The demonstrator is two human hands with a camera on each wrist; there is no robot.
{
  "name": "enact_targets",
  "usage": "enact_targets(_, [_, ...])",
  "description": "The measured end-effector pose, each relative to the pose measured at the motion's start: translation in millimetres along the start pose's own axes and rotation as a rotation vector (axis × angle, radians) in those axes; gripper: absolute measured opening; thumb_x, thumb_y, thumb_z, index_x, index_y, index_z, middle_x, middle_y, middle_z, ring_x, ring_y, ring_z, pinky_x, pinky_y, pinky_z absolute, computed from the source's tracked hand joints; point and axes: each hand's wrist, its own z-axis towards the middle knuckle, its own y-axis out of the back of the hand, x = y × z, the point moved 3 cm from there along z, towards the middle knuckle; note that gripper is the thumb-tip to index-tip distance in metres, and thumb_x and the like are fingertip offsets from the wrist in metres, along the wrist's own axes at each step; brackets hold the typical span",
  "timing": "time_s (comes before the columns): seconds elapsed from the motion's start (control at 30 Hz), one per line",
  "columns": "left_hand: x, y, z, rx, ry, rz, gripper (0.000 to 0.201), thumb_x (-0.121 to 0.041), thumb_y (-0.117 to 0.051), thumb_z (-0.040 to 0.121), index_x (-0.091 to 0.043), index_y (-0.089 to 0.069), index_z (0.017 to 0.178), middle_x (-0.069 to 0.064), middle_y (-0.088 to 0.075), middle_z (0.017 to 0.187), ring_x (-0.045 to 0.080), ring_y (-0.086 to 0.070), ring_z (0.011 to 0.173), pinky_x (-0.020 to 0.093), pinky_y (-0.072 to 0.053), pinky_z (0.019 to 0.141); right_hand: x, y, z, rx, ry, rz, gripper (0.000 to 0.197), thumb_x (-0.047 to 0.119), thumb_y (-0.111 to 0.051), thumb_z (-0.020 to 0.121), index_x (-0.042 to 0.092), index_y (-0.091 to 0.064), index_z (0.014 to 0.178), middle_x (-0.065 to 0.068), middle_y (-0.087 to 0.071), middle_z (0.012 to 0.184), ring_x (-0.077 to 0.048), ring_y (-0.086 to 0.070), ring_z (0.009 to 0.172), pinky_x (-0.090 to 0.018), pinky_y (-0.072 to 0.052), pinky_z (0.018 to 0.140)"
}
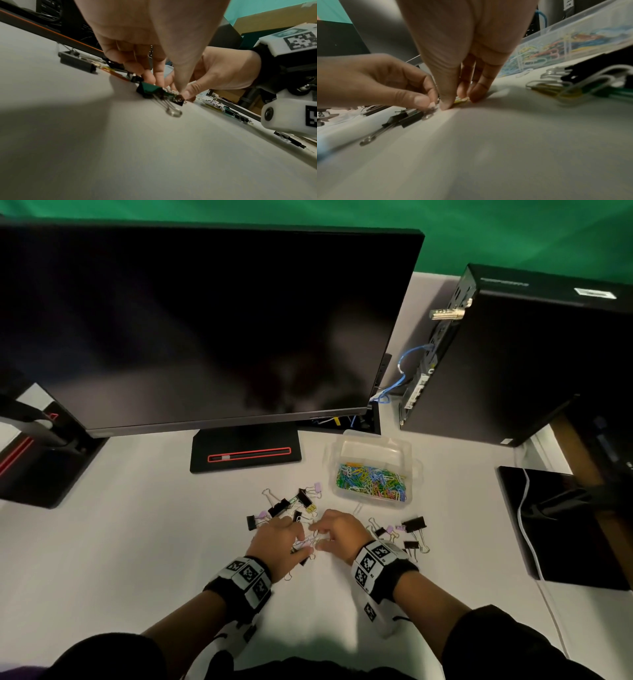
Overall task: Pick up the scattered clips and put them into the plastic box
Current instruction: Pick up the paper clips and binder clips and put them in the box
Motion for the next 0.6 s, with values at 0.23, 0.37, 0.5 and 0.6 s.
enact_targets(0.23, [-6.6,-0.6,7.8,0.024,0.005,0.0,0.021,-0.033,-0.06,0.084,-0.017,-0.064,0.097,0.001,-0.064,0.099,0.018,-0.056,0.097,0.03,-0.046,0.085,-3.4,2.9,-3.6,-0.069,-0.028,-0.043,0.016,0.017,-0.065,0.081,0.008,-0.069,0.093,-0.013,-0.062,0.099,-0.027,-0.059,0.091,-0.029,-0.042,0.079])
enact_targets(0.37, [-9.9,-1.9,8.9,0.038,-0.007,-0.005,0.017,-0.024,-0.056,0.088,-0.014,-0.062,0.101,0.003,-0.062,0.103,0.02,-0.056,0.099,0.031,-0.047,0.084,-6.6,1.1,-5.2,-0.063,-0.01,-0.061,0.015,0.018,-0.065,0.081,0.009,-0.065,0.093,-0.012,-0.054,0.104,-0.026,-0.054,0.098,-0.026,-0.039,0.08])
enact_targets(0.5, [-15.6,-2.8,8.3,0.02,0.003,-0.007,0.022,-0.023,-0.053,0.088,-0.014,-0.057,0.108,0.004,-0.059,0.108,0.02,-0.055,0.102,0.028,-0.044,0.081,-14.2,5.3,-11.1,-0.12,0.006,-0.032,0.037,0.027,-0.072,0.074,0.017,-0.059,0.107,-0.006,-0.049,0.114,-0.019,-0.046,0.108,-0.03,-0.04,0.093])
enact_targets(0.6, [-21.3,-4.8,7.2,0.022,0.024,0.049,0.029,-0.034,-0.056,0.086,-0.013,-0.057,0.105,0.006,-0.057,0.11,0.022,-0.054,0.105,0.03,-0.047,0.083,-17.6,4.2,-13.8,-0.09,-0.009,-0.089,0.052,0.03,-0.071,0.075,0.019,-0.053,0.123,-0.004,-0.048,0.124,-0.019,-0.04,0.117,-0.028,-0.034,0.101])
